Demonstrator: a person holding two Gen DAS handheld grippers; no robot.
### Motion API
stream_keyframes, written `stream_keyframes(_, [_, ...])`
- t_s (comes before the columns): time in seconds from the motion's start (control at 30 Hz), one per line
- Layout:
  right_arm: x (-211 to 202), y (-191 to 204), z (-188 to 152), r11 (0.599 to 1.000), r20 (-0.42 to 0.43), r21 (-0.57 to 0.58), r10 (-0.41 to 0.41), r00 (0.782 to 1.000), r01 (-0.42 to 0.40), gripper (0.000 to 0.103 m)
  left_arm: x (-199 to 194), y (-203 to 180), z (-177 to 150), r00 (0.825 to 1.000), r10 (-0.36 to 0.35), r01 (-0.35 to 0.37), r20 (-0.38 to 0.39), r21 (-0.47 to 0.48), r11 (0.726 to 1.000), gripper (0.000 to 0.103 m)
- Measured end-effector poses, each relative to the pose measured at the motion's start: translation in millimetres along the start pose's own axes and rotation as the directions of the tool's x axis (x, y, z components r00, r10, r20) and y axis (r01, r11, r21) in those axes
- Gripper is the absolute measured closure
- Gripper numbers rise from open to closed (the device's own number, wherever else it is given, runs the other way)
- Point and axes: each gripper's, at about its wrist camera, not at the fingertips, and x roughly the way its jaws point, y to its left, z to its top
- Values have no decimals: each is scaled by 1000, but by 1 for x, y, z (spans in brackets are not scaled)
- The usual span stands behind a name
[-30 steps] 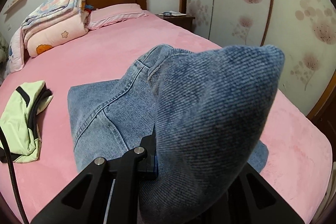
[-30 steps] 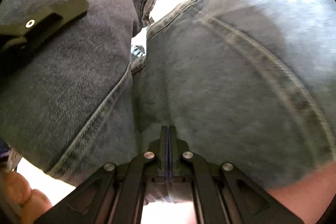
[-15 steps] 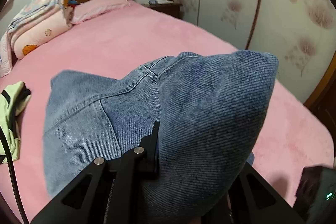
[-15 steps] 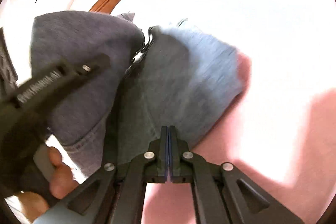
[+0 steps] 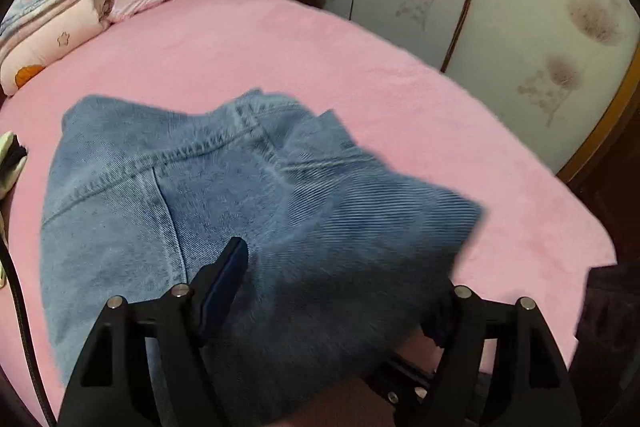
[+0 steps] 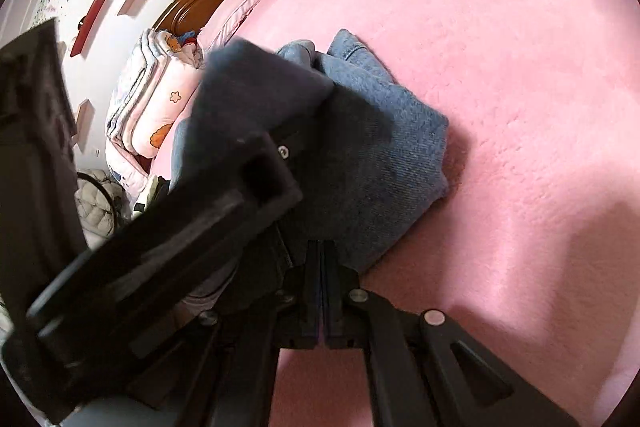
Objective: Fold large clothes
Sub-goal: 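Release the folded side and press the jacket flat with both grippers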
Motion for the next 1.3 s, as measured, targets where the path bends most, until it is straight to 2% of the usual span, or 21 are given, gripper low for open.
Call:
stream_keyframes(0.13, [-5,8,10,999,1,-31,-18,1000,18,99,-37,-7,3,999,-34,34,36,15,999,26])
stream_keyframes(0.27, [-22,14,17,996,10,-77,-32,999,33,99,-94,10,10,990,-48,53,130,-41,998,9])
stream_keyframes(0.33, [-32,17,20,992,20,-118,-50,999,52,90,-112,23,18,987,-29,40,158,-66,997,4])
stream_keyframes(0.4, [-47,21,29,984,37,-166,-57,998,62,67,-131,41,23,982,-1,21,189,-101,995,2])
stream_keyframes(0.47, [-64,28,35,972,73,-220,-68,995,82,59,-145,61,25,980,43,-17,193,-139,990,1])
stream_keyframes(0.53, [-71,35,46,957,99,-271,-81,992,105,55,-150,77,25,976,87,-53,199,-170,984,1])
stream_keyframes(0.67, [-74,46,62,930,80,-354,-75,994,98,52,-138,120,18,974,163,-123,158,-238,963,1])
stream_keyframes(0.8, [-39,45,77,915,-17,-396,-94,995,80,52,-105,154,-6,979,184,-150,86,-304,941,1])
stream_keyframes(0.9, [-3,37,85,919,-126,-394,-93,988,36,52,-74,174,-27,985,170,-151,23,-347,926,1])
stream_keyframes(1.07, [40,24,97,933,-236,-361,-96,967,5,52,-35,198,-57,991,129,-132,-37,-432,892,1])
stream_keyframes(1.17, [56,16,105,946,-279,-323,-79,957,-16,52,-18,206,-67,996,80,-93,-47,-482,871,1])
stream_keyframes(1.27, [65,14,110,951,-311,-308,-64,948,-37,53,-13,210,-71,998,47,-56,-29,-505,861,1])
stream_keyframes(1.3, [69,15,110,949,-323,-312,-64,944,-42,59,-11,210,-71,998,46,-55,-30,-504,862,1])
